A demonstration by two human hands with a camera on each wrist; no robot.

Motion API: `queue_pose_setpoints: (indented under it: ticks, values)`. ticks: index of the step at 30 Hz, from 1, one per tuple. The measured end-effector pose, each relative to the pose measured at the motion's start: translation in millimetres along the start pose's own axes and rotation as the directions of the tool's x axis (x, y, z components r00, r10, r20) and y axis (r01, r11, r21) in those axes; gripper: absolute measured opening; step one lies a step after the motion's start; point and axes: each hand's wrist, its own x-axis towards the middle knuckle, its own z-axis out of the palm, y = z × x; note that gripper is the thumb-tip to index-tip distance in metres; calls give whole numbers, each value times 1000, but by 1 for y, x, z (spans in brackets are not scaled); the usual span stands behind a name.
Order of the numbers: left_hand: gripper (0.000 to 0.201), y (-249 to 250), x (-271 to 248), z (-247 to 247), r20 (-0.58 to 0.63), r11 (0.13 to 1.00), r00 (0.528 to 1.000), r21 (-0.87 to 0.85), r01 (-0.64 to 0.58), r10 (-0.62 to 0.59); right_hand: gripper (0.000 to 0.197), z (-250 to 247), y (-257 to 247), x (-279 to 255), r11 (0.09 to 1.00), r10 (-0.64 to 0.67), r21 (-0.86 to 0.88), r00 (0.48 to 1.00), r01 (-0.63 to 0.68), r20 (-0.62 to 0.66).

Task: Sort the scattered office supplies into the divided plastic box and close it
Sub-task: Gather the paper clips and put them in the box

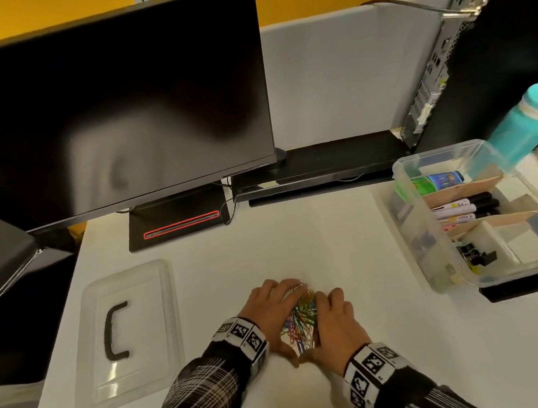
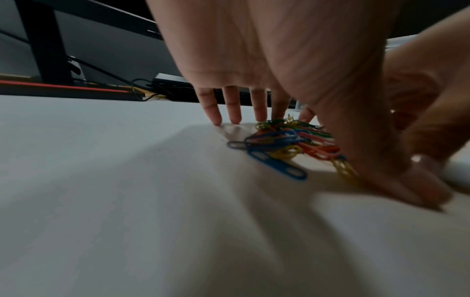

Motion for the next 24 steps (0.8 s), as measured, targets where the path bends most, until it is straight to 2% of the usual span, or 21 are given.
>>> queue_pose_setpoints:
  ticks: [3,4,6,9,12,15,19,24]
  values:
    - [103,4,1,-1,-108,991,994,-131,-4,-11,79,-8,5,4,998,-65,10,998,65,-25]
    - [98,4,0,-1,-133,983,991,-184,-2,-23,75,-11,9,4,997,-82,9,996,82,-34]
    - [104,0,-5,-1,-131,973,991,-229,10,-41,87,-14,20,2,997,-71,4,997,72,-31]
    - [122,-12,-14,-5,-40,991,998,-131,35,-41,120,-14,29,-6,999,26,-20,999,-25,21]
    - [119,-23,-13,-9,38,999,999,-49,14,-12,128,-5,23,-10,997,71,-19,996,-70,46]
    - [104,-22,-7,-9,32,994,999,-108,-16,20,115,-2,12,-3,999,41,-9,999,-41,19]
    - [71,-7,-1,-7,-58,984,998,-172,-41,31,85,-4,4,6,999,-16,37,1000,16,-11]
    - [43,5,-3,-4,-138,988,990,-148,-35,14,47,0,4,7,998,-51,27,997,53,-61]
